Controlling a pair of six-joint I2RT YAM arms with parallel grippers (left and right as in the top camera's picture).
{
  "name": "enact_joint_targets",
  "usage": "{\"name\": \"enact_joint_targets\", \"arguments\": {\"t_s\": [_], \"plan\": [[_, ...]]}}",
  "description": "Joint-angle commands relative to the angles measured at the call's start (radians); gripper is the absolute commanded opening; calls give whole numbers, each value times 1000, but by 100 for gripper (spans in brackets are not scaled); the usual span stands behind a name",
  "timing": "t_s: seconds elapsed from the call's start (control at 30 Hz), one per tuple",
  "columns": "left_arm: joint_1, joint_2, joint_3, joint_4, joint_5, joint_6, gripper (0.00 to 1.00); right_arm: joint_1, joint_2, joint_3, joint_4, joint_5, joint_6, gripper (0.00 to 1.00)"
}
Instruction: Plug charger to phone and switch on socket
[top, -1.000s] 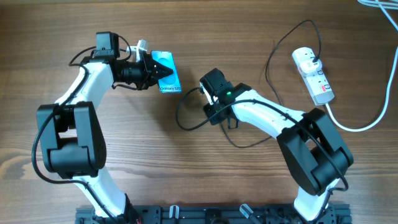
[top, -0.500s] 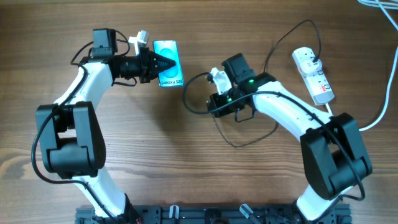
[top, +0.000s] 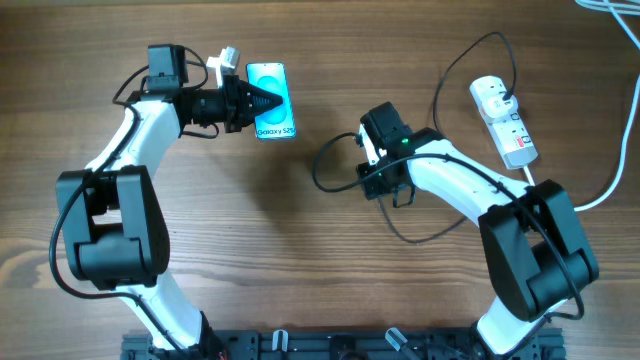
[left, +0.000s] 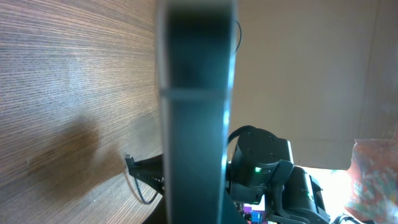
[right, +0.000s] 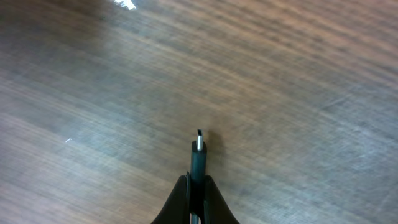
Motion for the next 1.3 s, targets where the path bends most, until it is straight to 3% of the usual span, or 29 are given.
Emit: {"name": "enact_joint_targets", "arguments": {"t_s": [0.0, 0.1, 0.2, 0.47, 0.67, 1.27], "plan": [[8, -41, 3, 3, 44, 23, 4, 1, 13, -23, 31, 64, 14, 7], [8, -41, 3, 3, 44, 23, 4, 1, 13, -43, 60, 64, 14, 27], [8, -41, 3, 3, 37, 23, 4, 1, 13, -68, 104, 64, 14, 33], [8, -41, 3, 3, 37, 23, 4, 1, 13, -69, 90, -11, 40, 24], [8, -41, 3, 3, 37, 23, 4, 1, 13, -71, 80, -11, 37, 4], [8, -41, 3, 3, 37, 23, 4, 1, 13, -71, 80, -13, 37, 4]]}}
